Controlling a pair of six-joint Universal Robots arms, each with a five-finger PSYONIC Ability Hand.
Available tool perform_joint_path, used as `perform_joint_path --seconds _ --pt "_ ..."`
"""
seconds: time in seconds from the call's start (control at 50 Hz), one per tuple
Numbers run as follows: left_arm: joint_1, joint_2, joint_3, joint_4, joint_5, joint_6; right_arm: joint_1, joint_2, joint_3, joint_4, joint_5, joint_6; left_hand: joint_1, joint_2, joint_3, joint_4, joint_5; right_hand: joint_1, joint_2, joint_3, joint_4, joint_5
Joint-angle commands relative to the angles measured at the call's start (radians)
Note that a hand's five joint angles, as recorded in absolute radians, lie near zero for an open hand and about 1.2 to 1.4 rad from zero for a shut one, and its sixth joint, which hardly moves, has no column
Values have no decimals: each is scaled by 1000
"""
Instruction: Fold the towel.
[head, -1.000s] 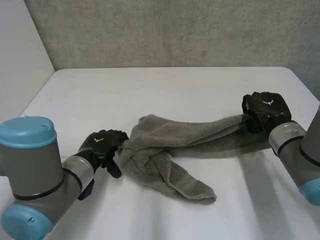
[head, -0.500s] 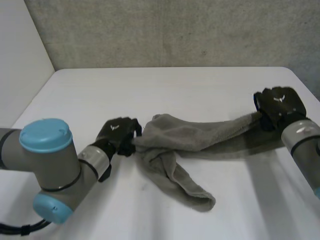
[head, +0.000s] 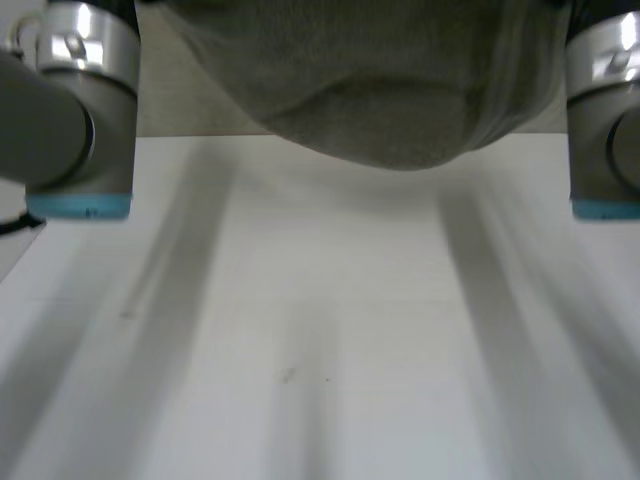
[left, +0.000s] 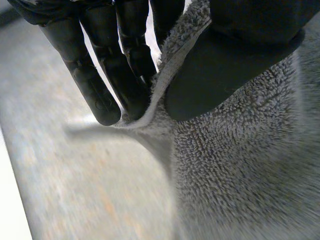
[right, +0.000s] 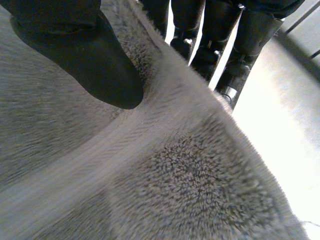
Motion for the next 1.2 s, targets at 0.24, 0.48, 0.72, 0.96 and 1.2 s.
perform_joint_path --seconds 0.24,0.48,0.72,0.96,1.2 --pt "31 -50 -751 -52 6 10 -11 -36 653 318 -226 21 234 179 181 179 194 421 213 209 202 237" --pt "19 39 -813 -226 9 53 -40 -119 649 548 -229 15 234 179 181 179 194 421 213 209 202 237" --pt "60 36 -790 -219 46 50 -94 -128 659 516 -227 31 -346 -402 -400 -402 -387 421 213 209 202 237" --pt "270 53 -805 -263 421 50 -152 -116 658 487 -231 52 -602 -657 -655 -657 -642 421 213 209 202 237" --pt "348 -4 -788 -277 523 53 -155 -108 661 487 -235 69 -549 -604 -603 -605 -590 421 213 209 202 237"
